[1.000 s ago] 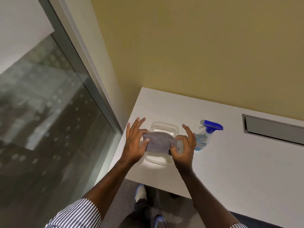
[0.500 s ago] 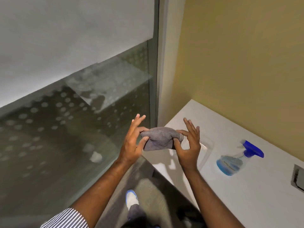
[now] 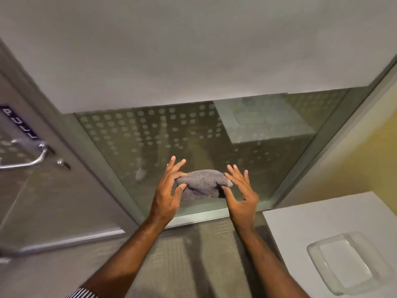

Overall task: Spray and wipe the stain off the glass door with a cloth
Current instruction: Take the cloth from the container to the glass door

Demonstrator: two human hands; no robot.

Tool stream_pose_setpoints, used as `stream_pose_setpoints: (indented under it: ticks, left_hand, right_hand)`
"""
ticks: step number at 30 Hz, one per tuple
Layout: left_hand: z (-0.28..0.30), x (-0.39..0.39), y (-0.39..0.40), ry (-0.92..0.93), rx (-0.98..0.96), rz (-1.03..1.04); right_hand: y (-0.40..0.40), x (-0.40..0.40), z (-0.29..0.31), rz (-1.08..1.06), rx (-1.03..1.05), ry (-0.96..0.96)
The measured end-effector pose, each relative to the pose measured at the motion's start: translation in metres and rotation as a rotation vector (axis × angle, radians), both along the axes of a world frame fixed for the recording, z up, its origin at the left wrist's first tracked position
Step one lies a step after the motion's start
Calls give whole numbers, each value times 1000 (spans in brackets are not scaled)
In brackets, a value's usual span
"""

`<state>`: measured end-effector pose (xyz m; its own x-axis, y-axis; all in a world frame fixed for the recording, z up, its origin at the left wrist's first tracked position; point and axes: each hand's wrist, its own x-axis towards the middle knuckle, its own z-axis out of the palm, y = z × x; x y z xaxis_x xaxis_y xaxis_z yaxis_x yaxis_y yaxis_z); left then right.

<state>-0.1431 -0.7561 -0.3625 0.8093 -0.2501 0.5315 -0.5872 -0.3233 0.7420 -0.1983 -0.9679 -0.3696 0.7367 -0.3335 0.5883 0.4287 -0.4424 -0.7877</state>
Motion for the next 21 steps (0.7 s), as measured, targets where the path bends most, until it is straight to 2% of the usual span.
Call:
stream_pose_setpoints:
  ticks: [7,21]
  left_hand:
    - [13,-39,164,-76,-38,263]
    - [57,-172,477,-172,-183,670]
  right_hand:
    - [160,12,22,223,1,-40]
    - [496,-31,83,562,29,-103]
